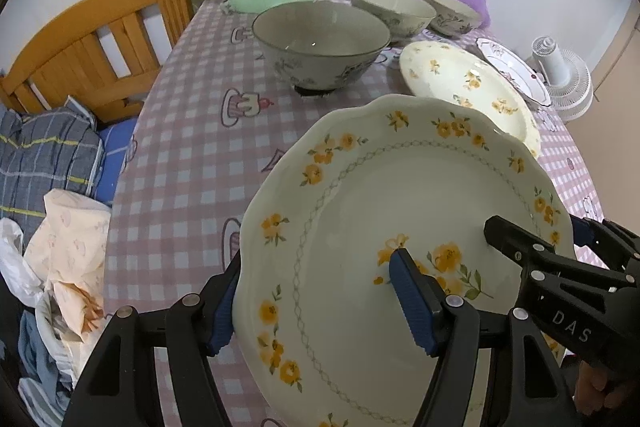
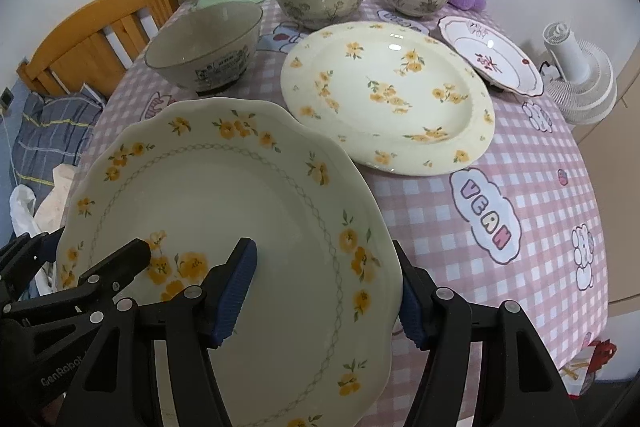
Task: Organize plates and bowls
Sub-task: 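Lift the yellow-flower plate with both grippers and carry it toward the white fan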
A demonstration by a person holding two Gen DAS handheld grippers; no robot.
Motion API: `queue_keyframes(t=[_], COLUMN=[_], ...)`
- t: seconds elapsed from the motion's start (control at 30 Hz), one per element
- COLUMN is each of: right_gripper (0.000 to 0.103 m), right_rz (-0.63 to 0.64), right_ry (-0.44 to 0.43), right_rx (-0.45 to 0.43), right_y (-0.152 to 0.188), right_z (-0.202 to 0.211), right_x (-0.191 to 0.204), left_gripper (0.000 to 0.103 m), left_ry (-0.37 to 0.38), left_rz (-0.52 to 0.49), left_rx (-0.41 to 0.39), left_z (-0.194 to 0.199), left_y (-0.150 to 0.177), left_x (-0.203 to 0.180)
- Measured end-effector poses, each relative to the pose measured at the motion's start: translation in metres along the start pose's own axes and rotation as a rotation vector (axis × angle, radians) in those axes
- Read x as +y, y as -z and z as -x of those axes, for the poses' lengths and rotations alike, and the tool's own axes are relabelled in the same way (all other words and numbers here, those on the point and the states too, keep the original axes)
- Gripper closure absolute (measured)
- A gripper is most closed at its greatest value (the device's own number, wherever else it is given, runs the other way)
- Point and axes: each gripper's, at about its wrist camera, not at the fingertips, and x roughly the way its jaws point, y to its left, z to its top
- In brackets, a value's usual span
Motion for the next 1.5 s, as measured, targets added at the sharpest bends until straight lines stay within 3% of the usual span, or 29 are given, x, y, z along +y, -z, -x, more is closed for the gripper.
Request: queue_keyframes(t=[0.2,0.43,1.5], right_gripper=[0.036,0.036,0.036], right_rz=[0.0,-0.002,-0.105], right_ry=[-0.019,-0.023,0.041], right_rx=[-0.057,-0.078,-0.012], right_y=[-0.001,-0.001,0.008], right_z=[0.009,0.015,0.014], right_x=[-0.011,-0.036,-0.244], left_gripper=[0.034,0.034,0.033], left_ry=[-0.033,-0.03,0.014], left_rz=[-0.017,-0.018,-0.114], left_rx=[-0.058,-0.062,-0.002], left_z=[0.009,0.01,-0.038], left_y=[0.0,-0.006,-0.03], left_x=[-0.013,-0.041,-0.24])
